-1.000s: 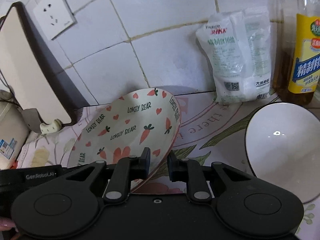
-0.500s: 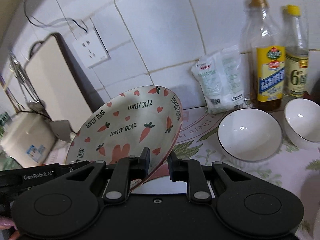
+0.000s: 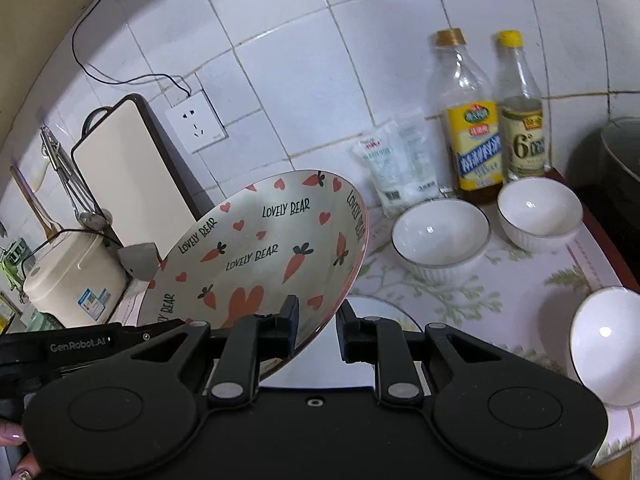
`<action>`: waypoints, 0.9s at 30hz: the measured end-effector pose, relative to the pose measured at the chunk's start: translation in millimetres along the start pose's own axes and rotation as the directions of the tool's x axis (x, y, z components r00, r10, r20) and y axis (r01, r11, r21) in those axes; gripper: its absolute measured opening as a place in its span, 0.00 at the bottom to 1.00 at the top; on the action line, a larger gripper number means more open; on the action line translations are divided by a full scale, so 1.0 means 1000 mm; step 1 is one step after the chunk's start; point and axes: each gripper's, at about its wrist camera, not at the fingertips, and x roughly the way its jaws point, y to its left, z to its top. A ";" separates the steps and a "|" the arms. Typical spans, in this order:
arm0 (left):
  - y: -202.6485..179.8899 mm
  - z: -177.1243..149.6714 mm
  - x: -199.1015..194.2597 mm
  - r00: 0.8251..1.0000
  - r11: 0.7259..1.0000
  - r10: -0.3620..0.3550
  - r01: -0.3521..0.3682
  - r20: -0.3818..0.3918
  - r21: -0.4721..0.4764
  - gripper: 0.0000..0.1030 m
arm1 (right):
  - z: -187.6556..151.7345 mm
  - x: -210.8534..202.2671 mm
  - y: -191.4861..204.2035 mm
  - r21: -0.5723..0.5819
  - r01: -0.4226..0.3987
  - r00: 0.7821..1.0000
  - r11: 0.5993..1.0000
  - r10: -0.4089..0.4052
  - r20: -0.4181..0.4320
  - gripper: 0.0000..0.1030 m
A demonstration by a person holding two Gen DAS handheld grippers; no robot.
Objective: Organize plates and bowls
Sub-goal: 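Carry the pink bunny bowl and lower it onto the stacked plates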
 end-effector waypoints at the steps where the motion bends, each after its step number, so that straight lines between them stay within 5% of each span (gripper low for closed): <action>1: -0.001 -0.003 -0.001 1.000 1.000 0.004 -0.003 0.000 0.006 0.17 | -0.002 -0.001 -0.002 0.004 -0.002 1.000 1.000 0.002 -0.007 0.23; 27: 0.019 -0.052 0.048 0.975 0.998 0.015 -0.027 -0.222 -0.053 0.17 | -0.057 0.028 -0.019 -0.008 0.137 0.975 0.990 -0.137 -0.173 0.25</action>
